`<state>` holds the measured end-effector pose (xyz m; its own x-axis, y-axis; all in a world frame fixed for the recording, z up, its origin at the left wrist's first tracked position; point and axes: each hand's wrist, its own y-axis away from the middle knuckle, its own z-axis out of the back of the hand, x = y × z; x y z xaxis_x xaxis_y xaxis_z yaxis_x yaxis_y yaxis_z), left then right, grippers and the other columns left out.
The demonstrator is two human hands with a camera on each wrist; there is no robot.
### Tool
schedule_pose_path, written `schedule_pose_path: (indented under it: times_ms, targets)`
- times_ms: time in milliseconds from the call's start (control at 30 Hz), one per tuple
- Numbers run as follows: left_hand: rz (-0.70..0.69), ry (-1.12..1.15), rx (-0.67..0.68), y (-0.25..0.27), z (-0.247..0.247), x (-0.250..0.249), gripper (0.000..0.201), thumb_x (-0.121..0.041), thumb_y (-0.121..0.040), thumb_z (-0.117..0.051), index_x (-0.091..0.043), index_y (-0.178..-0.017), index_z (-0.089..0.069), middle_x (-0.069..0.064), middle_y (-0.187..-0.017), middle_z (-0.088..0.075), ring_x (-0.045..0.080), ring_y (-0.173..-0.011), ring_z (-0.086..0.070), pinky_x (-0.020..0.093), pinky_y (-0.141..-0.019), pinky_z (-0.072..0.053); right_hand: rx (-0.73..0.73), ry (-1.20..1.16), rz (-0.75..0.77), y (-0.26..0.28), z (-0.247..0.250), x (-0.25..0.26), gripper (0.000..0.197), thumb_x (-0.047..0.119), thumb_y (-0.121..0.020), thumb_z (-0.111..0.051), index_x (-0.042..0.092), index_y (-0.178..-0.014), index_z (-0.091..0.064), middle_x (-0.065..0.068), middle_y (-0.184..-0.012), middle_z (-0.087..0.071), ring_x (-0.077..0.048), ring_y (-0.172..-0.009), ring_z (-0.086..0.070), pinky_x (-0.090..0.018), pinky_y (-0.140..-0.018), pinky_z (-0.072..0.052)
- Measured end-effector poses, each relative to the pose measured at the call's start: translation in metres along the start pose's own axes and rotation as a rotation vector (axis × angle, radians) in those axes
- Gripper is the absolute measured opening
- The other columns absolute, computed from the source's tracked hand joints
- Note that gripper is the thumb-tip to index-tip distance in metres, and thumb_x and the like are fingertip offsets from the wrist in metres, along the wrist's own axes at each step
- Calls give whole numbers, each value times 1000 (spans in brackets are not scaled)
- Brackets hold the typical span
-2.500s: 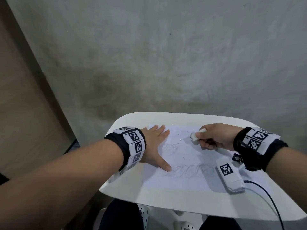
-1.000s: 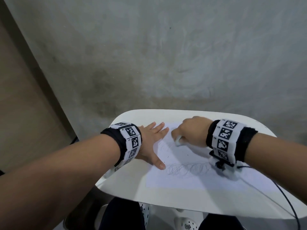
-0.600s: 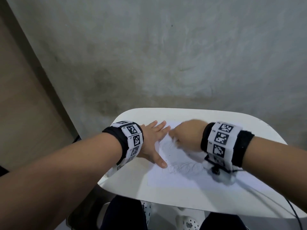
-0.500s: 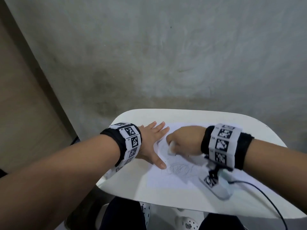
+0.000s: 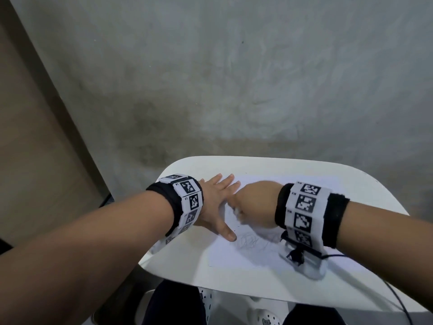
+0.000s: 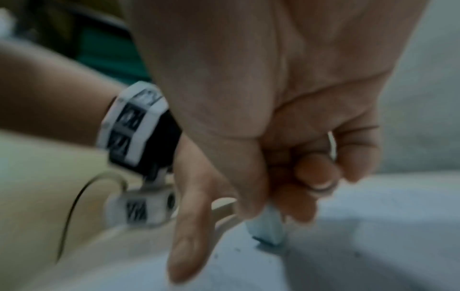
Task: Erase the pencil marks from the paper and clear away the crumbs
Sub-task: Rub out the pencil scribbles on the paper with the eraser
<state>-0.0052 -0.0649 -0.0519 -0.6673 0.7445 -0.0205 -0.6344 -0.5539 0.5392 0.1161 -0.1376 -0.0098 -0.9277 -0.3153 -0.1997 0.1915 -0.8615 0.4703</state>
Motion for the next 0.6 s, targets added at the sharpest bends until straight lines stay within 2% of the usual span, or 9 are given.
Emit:
schedule_pose_path:
  times_ms: [67, 133, 200, 267, 333, 400, 500, 533, 600]
  targets:
    - [-7, -8, 9, -1, -1, 2, 134, -79, -66, -66, -31, -151, 27, -10, -156, 35, 17, -146, 28, 54, -120, 1, -2, -94, -85, -3, 6, -11, 14, 19, -92, -54, 18, -83, -43, 9, -67, -42, -20, -81, -49, -25, -60, -36]
    - [-7, -9, 18, -2, -2, 5, 135, -81, -65, -65, -32, -150, 29, -10, -156, 36, 18, -146, 29, 56, -120, 1, -49, -56, -153, -6, 10, -27, 16, 18, -91, -49, 21, -77, -44, 8, -69, -43, -20, -80, -48, -27, -65, -38]
    - [-13, 4, -5, -4, -4, 4, 136, -80, -64, -66, -33, -151, 27, -9, -157, 34, 18, -146, 27, 56, -120, 1, -90, -67, -116, -4, 7, -14, 15, 19, -94, -49, 26, -81, -48, 6, -70, -40, -20, -80, -43, -28, -64, -37]
    - [-14, 7, -31, -5, -6, 3, 134, -78, -64, -68, -33, -153, 22, -8, -158, 33, 19, -147, 26, 56, -120, 1, -40, -74, 26, -2, -1, 5, 16, 21, -95, -53, 29, -84, -44, 7, -66, -33, -16, -83, -38, -21, -54, -30]
    - [-23, 15, -27, -4, -6, 4, 133, -78, -66, -67, -33, -152, 23, -8, -158, 33, 19, -147, 26, 55, -120, 1, -6, -51, -1, -7, 4, -3, 5, 24, -94, -56, 28, -97, -55, 10, -71, -42, -14, -82, -44, -19, -55, -31]
    - [-26, 13, -12, -1, -3, 4, 135, -79, -66, -66, -33, -149, 29, -8, -158, 33, 19, -147, 26, 56, -120, 1, -32, -44, -111, -12, 11, -20, 18, 24, -93, -54, 25, -111, -58, 8, -90, -58, -20, -92, -58, -25, -71, -40]
    - [-19, 36, -26, 2, -1, 1, 134, -73, -68, -71, -34, -150, 27, -7, -158, 32, 19, -147, 25, 55, -120, 1, -66, -5, -92, -9, 9, -5, 30, 21, -96, -49, 17, -124, -57, -8, -119, -62, -30, -112, -58, -31, -75, -38]
    - [-13, 46, -31, 2, -2, -1, 132, -71, -69, -72, -33, -151, 24, -7, -159, 31, 19, -147, 25, 54, -120, 1, -61, -16, -32, -4, 7, 6, 34, 21, -97, -49, 15, -129, -54, -11, -120, -61, -31, -113, -57, -30, -75, -40]
    - [-27, 48, -33, 1, -2, 1, 133, -73, -68, -71, -33, -151, 24, -7, -159, 31, 19, -147, 26, 55, -120, 1, -20, -47, -15, -4, 6, 5, 36, 25, -95, -52, 18, -130, -55, -5, -106, -64, -26, -103, -58, -25, -72, -43]
